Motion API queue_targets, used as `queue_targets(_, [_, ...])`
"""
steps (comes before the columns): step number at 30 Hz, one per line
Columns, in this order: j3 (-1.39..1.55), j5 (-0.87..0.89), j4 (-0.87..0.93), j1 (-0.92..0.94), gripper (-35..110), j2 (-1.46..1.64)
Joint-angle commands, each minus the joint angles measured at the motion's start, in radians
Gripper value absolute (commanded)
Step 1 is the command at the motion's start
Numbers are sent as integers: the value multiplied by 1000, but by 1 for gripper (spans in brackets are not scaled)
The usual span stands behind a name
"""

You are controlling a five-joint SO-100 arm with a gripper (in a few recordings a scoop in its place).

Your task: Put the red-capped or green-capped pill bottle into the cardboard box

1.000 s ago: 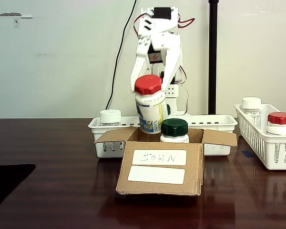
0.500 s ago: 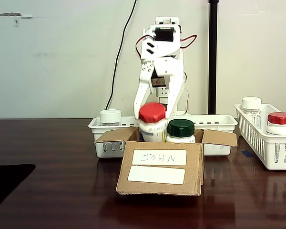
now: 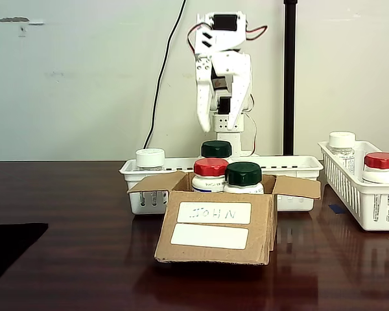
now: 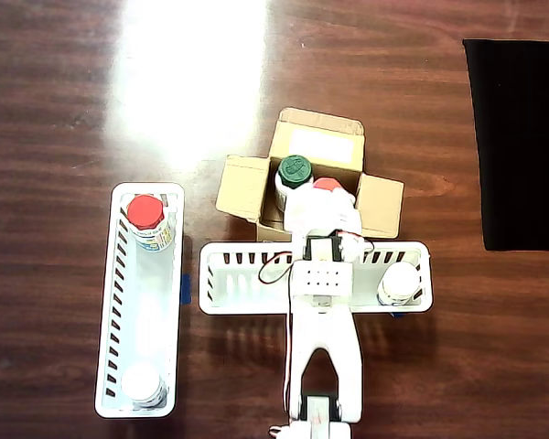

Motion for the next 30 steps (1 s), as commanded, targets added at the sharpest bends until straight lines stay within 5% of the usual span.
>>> queue_targets(1, [43, 26, 80, 14, -6, 232])
queue_targets(15, [939, 60, 31, -95, 1, 1127])
queue_targets(30, [1335, 80, 230, -118, 1, 1732])
